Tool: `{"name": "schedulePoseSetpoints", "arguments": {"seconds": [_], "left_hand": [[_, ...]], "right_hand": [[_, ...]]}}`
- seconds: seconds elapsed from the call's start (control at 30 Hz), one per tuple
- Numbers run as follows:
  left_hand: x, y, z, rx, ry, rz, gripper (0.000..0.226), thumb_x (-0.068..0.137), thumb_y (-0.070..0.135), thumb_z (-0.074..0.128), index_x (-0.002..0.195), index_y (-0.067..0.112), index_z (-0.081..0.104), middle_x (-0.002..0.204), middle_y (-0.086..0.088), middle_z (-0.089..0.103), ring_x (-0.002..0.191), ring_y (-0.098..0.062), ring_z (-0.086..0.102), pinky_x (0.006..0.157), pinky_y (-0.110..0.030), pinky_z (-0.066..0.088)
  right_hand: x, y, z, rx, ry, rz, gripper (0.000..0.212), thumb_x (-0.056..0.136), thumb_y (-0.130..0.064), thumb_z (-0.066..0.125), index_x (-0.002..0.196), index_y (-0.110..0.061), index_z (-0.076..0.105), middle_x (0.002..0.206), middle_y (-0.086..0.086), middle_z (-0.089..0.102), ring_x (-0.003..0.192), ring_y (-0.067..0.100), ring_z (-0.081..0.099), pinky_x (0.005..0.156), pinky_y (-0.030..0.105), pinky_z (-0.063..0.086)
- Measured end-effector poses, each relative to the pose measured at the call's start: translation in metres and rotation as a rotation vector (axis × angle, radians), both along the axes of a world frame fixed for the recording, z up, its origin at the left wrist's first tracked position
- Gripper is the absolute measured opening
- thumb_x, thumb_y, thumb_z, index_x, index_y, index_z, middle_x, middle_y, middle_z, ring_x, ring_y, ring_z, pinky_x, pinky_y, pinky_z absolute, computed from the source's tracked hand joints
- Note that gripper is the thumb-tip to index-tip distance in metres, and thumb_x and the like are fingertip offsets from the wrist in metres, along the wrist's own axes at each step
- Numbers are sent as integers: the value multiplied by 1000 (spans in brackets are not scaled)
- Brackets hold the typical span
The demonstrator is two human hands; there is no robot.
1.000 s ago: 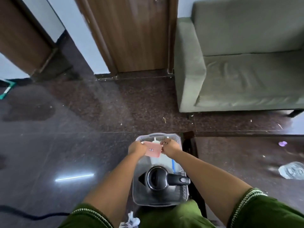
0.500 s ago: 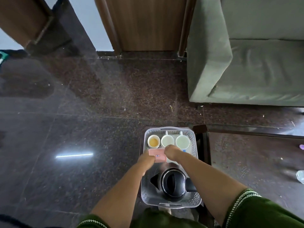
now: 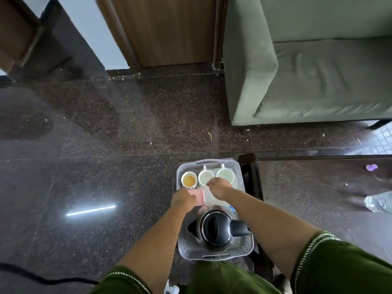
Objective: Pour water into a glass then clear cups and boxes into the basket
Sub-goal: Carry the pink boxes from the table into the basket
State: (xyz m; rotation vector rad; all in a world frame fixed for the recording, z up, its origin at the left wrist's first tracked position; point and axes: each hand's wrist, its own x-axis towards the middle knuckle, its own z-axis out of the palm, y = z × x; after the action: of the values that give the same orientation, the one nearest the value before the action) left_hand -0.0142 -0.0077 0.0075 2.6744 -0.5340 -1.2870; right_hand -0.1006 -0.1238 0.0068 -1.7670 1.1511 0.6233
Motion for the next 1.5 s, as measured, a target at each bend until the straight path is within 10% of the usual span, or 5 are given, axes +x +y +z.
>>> {"name": "schedulePoseSetpoints", "arguments": {"seconds": [0.57,0.77,0.9,1.07,1.5], "left_hand": [[-254,-218,78,-461,-115,-626,29,96,43,47,85,19,58,95,-4,70,94,-26,62,76,-35,46],[-422,-278,61,-393,5,-739,11,94,27,50,91,19,57,101,-5,69,101,-28,61,79,-31,45],[-546,-324,30,-309,174,-897,49,90,12,50,138,19,42,134,-1,57,124,-25,52,99,-27,39],[-669,-390,-33,-182,263,-1001,71,91,22,55,151,14,20,147,-12,45,134,-32,43,107,-35,35],[-779,-485,-162,-105,237,-940,74,95,17,53,154,15,8,155,-14,26,138,-34,37,113,-40,31]], "right_hand": [[-310,-128,74,-467,-165,-707,16,84,-13,57,72,-19,48,91,6,59,90,29,61,71,27,42],[-483,-174,45,-492,-97,-982,16,88,-14,53,100,-12,64,113,13,65,106,33,61,87,34,46],[-602,-216,18,-429,6,-1021,34,90,-13,52,124,-13,56,132,13,46,113,35,58,95,37,45],[-723,-270,-32,-314,98,-1028,50,88,-11,54,137,-8,45,137,19,46,124,38,52,101,38,42],[-822,-345,-156,-260,27,-1232,54,90,-13,59,142,-14,44,141,13,55,129,31,53,105,34,40]]}}
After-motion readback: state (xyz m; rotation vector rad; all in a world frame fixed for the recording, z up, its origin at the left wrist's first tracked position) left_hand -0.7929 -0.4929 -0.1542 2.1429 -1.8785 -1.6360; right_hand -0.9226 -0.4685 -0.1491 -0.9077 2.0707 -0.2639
